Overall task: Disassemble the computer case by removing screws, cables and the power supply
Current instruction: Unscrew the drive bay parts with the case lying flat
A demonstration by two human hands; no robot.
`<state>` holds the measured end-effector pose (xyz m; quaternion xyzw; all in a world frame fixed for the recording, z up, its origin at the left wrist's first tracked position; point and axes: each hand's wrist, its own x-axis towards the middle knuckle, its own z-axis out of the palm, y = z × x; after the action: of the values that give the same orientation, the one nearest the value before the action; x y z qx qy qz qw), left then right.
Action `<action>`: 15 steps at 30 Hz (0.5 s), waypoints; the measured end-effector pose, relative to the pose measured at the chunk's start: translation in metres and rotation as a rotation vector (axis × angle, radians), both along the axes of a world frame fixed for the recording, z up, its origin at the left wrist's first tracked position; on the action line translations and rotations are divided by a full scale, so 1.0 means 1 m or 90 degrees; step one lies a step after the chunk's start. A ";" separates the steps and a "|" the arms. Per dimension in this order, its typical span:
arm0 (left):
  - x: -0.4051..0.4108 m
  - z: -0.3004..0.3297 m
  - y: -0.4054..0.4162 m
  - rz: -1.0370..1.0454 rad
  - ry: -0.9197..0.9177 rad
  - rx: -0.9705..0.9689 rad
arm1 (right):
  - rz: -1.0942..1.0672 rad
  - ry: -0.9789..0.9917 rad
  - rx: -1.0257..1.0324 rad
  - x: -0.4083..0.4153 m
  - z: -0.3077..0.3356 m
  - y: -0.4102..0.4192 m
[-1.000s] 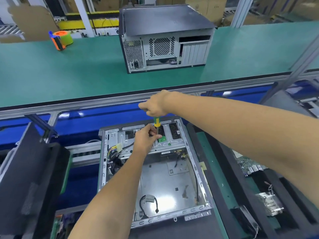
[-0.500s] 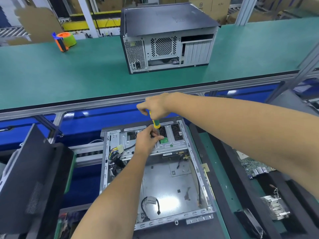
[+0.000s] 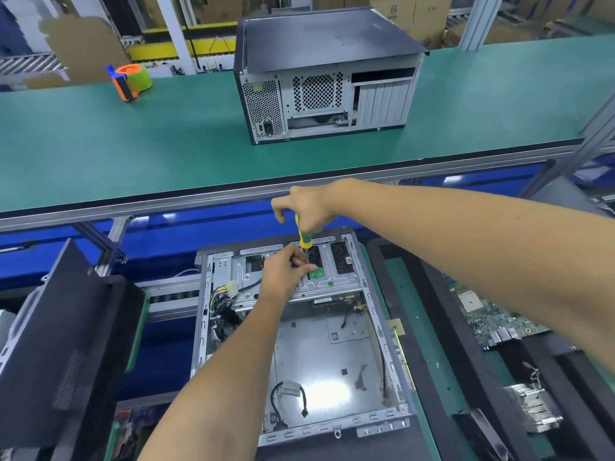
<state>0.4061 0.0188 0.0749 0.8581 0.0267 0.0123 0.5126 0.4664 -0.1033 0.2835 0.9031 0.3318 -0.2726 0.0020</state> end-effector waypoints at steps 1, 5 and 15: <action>0.000 0.000 0.000 0.000 0.001 0.001 | -0.001 -0.030 -0.030 -0.001 -0.001 -0.001; -0.001 0.001 0.000 0.004 0.000 0.009 | 0.076 -0.218 -0.134 0.000 -0.004 0.000; -0.001 0.003 -0.001 -0.003 -0.007 0.033 | 0.044 -0.173 -0.106 -0.010 -0.007 0.011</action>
<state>0.4054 0.0180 0.0782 0.8711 0.0213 0.0164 0.4904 0.4563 -0.0918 0.2761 0.9166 0.3354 -0.1739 0.1308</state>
